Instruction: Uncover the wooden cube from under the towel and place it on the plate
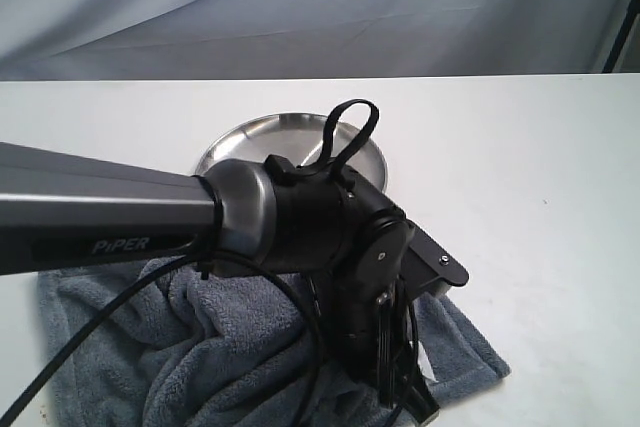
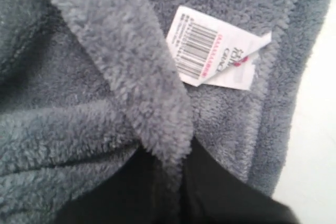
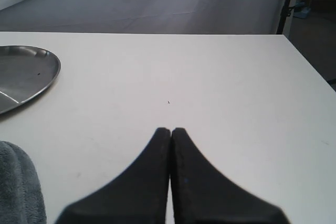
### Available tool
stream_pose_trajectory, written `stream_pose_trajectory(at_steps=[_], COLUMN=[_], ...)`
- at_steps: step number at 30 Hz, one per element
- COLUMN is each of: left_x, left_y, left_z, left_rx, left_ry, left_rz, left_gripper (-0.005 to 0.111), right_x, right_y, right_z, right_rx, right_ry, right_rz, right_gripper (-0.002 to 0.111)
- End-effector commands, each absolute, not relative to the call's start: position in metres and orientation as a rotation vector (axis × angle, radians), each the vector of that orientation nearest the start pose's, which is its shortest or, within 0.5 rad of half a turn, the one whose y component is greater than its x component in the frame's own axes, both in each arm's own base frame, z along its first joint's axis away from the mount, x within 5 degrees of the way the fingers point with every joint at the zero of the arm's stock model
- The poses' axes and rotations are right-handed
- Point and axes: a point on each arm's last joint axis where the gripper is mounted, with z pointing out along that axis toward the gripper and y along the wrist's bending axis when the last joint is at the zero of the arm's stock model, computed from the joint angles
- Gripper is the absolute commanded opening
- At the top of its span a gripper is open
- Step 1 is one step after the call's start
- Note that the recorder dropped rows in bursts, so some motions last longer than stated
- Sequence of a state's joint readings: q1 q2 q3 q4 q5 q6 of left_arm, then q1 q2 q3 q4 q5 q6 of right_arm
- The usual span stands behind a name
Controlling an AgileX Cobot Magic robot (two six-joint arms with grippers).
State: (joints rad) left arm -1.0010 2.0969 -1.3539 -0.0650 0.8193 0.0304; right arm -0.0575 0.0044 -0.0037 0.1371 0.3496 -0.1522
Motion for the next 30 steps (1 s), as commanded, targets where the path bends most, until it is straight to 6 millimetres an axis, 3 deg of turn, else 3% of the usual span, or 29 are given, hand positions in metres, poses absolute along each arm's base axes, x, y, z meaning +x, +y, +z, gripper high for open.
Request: stream_pose_trajectory(at_steps=[1, 22, 30], left_x=[0.208, 0.197, 0.198], left_y=[-0.336, -0.319, -0.302], left_z=[0.135, 0.226, 0.258], left_rx=[1.453, 1.378, 1.256], left_ry=[2.686, 2.555, 2.524], left_rz=[-0.162, -0.275, -0.183], left_gripper=[0.000, 0.000, 0.000], right_x=[0.053, 0.053, 0.053], right_y=[0.001, 0.001, 0.001], right_z=[0.182, 0.182, 0.182], right_rx=[0.007, 0.007, 0.007], right_ry=[1.829, 1.829, 1.829], right_rz=[-0.007, -0.007, -0.007], right_gripper=[0.000, 0.000, 0.000])
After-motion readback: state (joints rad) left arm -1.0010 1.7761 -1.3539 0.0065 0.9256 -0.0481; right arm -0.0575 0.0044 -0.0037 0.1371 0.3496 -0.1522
